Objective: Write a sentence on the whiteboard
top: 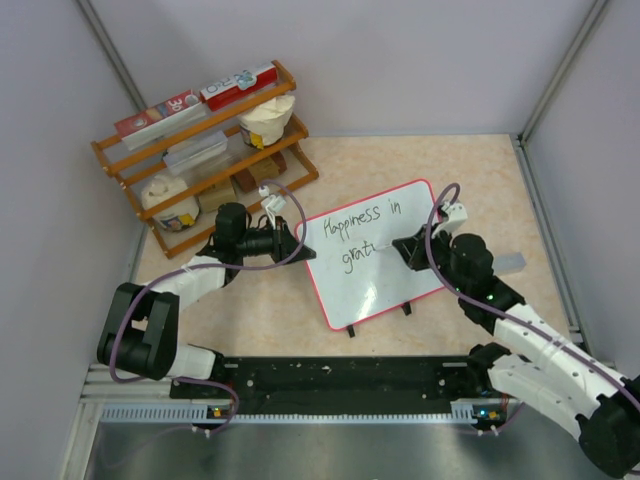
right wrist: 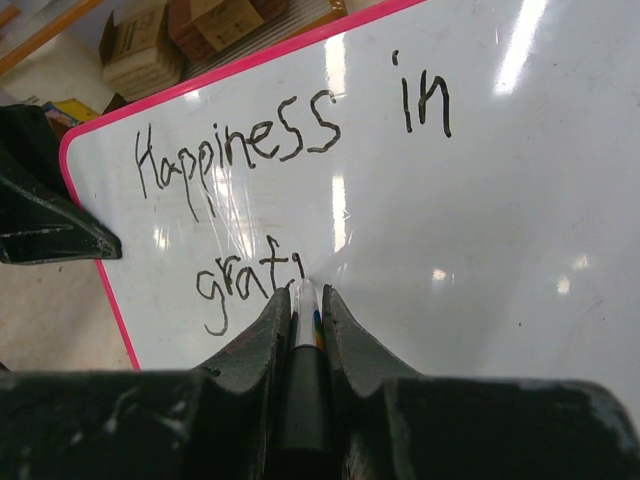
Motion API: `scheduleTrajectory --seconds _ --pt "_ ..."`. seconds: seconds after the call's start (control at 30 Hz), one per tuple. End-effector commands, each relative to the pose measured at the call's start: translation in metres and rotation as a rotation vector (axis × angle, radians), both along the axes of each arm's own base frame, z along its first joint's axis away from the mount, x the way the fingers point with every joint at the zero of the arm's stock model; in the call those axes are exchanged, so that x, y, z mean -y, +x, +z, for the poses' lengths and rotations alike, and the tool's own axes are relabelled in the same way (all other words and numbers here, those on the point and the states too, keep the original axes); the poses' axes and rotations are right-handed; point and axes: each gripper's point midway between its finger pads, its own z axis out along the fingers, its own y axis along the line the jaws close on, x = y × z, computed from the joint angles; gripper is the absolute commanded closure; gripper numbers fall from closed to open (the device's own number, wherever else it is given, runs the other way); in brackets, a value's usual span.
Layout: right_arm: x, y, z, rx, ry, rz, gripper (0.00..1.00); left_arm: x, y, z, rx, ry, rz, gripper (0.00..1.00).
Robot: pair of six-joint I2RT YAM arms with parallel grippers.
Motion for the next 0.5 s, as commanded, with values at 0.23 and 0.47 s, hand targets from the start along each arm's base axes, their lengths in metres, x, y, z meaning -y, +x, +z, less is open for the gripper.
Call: scheduleTrajectory --seconds 0.23,0.47 --pt "0.004 -0.005 0.0 0.003 -0.011 0.012 1.0 -0.001 -0.004 -0.023 0.077 0.083 -0.025 1.0" --pt "0.0 -0.001 0.044 0.094 0.06 0.017 1.0 -0.001 -0.005 -0.024 0.074 0.084 -0.025 1.0"
